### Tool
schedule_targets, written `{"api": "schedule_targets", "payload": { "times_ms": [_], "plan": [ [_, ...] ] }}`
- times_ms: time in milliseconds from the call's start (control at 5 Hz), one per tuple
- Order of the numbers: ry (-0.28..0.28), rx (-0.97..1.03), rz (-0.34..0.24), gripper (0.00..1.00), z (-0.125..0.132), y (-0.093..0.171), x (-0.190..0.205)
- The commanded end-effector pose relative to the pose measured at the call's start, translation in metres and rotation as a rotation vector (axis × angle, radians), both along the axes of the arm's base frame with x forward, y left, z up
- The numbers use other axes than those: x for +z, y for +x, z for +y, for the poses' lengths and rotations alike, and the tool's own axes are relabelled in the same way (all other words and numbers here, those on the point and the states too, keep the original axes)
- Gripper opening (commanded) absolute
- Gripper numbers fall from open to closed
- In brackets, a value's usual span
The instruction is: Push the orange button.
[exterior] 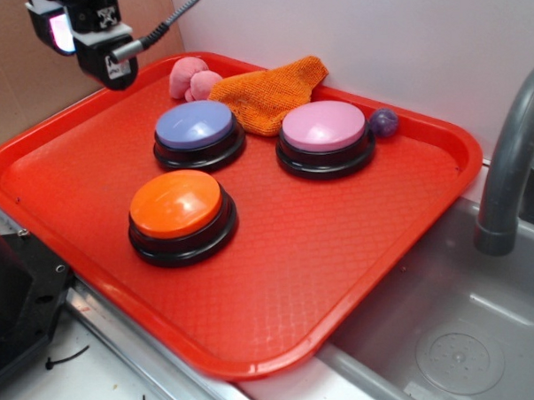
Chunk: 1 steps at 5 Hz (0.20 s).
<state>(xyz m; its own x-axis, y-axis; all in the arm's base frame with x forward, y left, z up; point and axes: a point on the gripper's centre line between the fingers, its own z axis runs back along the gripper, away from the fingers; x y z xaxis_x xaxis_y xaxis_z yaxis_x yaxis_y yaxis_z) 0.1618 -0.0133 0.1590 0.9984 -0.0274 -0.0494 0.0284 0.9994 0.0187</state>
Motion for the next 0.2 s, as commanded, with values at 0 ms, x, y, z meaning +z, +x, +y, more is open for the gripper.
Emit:
{"api": "schedule_targets", "payload": {
  "times_ms": [0],
  "plan": [
    [-0.003,0.027,-0.103,1.00,0.0057,0.0020,0.0262]
  ]
}}
